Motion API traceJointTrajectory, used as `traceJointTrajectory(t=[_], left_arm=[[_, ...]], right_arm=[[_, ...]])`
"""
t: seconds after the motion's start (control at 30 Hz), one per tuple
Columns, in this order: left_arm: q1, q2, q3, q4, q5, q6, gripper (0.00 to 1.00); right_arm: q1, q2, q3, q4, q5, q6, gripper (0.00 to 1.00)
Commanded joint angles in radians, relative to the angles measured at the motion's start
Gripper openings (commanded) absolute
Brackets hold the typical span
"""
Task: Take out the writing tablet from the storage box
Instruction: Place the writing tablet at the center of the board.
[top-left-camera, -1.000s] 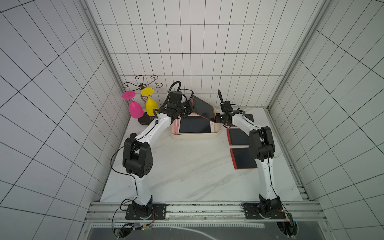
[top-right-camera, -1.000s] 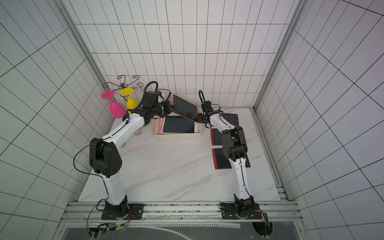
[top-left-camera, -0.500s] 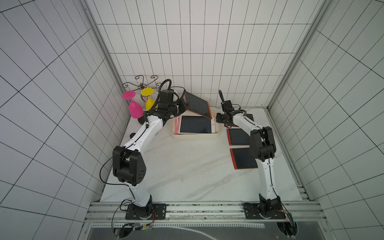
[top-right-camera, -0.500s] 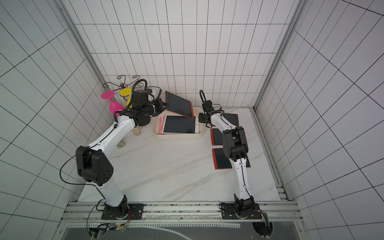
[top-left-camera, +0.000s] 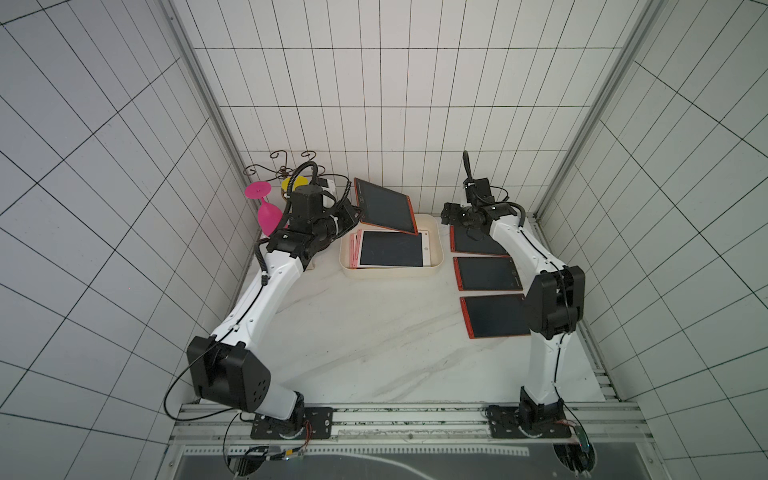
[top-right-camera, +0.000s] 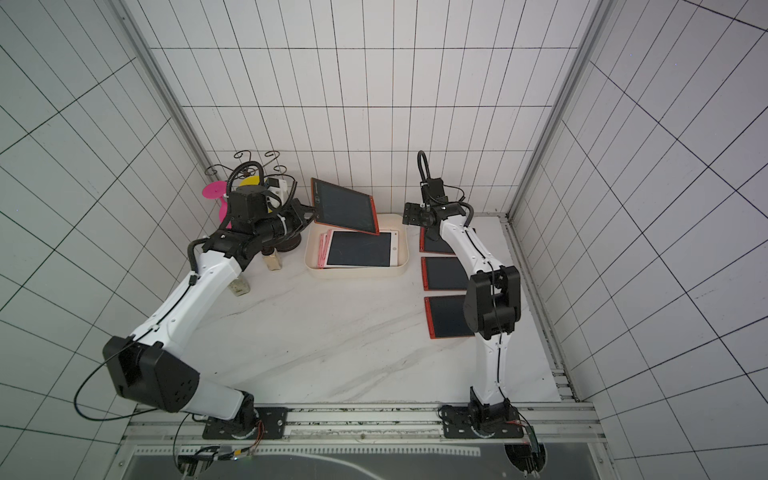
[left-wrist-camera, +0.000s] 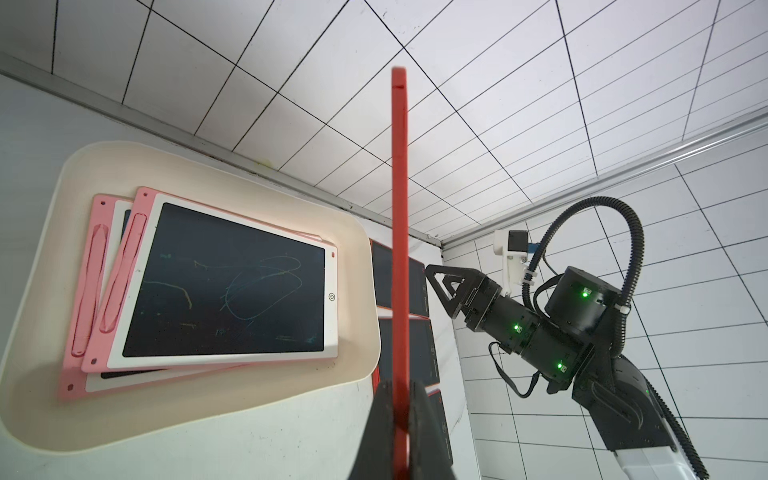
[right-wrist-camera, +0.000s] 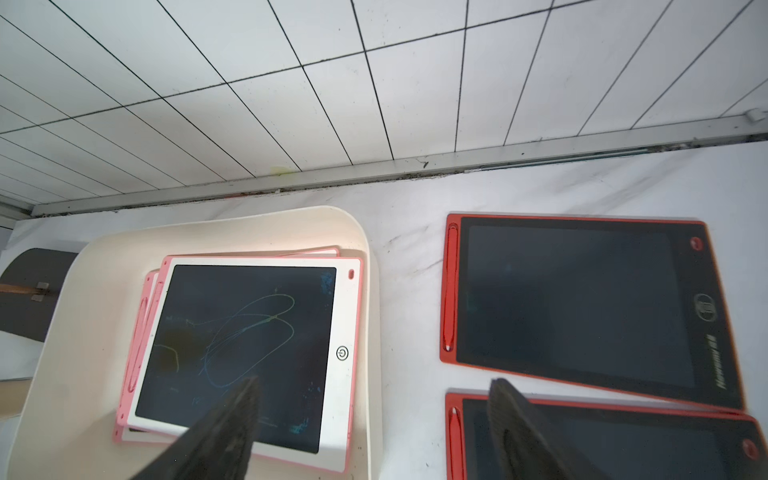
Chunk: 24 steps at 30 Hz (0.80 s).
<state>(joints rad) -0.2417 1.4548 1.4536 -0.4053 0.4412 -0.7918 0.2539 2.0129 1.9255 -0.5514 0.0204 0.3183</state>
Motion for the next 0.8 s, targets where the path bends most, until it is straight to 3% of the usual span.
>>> traceJointTrajectory(t=[0.0, 0.17, 0.4, 0.53, 0.77], left_arm=[[-0.001, -0.089, -0.072, 0.029, 0.09, -0.048, 0.0], [-0.036, -0.228, -0.22, 0.014, 0.155, -0.116, 0.0], [-0.274, -0.351, -0.374, -0.046, 0.111, -0.223, 0.0], [-0.458, -0.396, -0.484, 0.011, 0.005, -0.333, 0.0], [-0.676, -0.381, -0.568, 0.098, -0.176, -0.498, 0.0]], right_arm=[[-0.045, -0.098, 0.012, -0.117, -0.031, 0.02, 0.9], [-0.117, -0.264, -0.125, -0.134, -0.119, 0.032, 0.92], [-0.171, -0.424, -0.219, -0.172, -0.22, 0.044, 0.92], [-0.194, -0.479, -0.27, -0.18, -0.253, 0.053, 0.92], [-0.21, -0.548, -0.355, -0.182, -0.297, 0.059, 0.92]])
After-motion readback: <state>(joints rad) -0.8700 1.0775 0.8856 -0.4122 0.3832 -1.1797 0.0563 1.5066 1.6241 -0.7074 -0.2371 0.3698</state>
